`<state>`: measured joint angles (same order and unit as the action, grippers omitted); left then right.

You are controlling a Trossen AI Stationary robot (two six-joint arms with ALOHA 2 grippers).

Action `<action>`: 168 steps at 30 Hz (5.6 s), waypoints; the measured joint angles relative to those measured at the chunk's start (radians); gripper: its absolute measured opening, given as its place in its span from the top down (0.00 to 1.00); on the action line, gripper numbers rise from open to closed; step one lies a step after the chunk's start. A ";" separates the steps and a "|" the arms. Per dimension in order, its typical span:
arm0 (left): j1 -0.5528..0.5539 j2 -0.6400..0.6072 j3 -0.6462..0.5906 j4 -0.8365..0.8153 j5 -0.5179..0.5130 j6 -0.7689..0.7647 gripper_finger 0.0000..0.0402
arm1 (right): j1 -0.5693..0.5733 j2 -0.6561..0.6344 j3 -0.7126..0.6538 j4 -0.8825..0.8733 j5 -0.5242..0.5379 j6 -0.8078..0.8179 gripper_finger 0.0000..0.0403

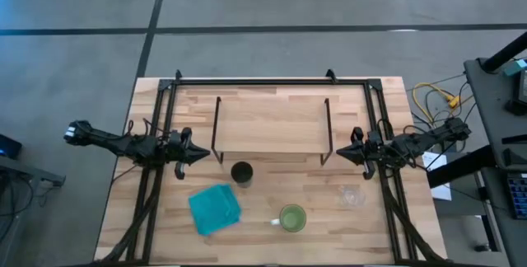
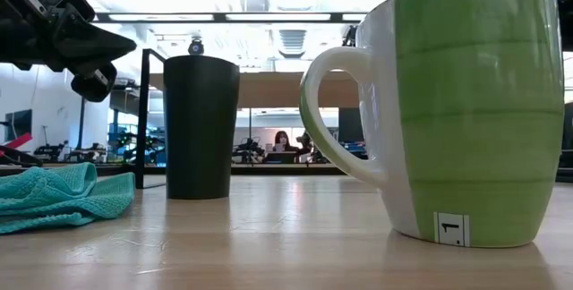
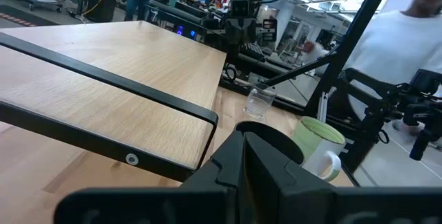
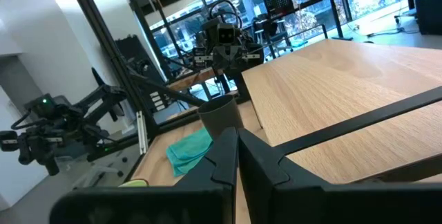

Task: Stack small to large cups/mugs on shelf

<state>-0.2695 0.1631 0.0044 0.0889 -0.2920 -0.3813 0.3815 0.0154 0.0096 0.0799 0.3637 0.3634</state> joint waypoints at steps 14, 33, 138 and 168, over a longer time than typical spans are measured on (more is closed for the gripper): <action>0.000 0.000 0.000 0.000 0.000 0.000 1.00 | 0.000 0.000 0.000 0.000 0.000 0.000 0.98; 0.000 0.000 0.000 0.000 0.000 0.000 1.00 | 0.000 0.000 0.000 0.000 0.000 0.000 0.98; 0.006 1.376 1.394 -0.952 0.301 0.095 0.82 | -0.002 0.000 0.000 0.104 0.066 0.033 0.98; 0.001 1.379 1.210 -0.797 0.305 -0.008 0.79 | -0.002 0.000 0.000 0.104 0.066 0.037 0.98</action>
<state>-0.2688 1.5425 1.2142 -0.7082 0.0135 -0.3888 0.3790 0.0157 0.0093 0.1841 0.4301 0.4007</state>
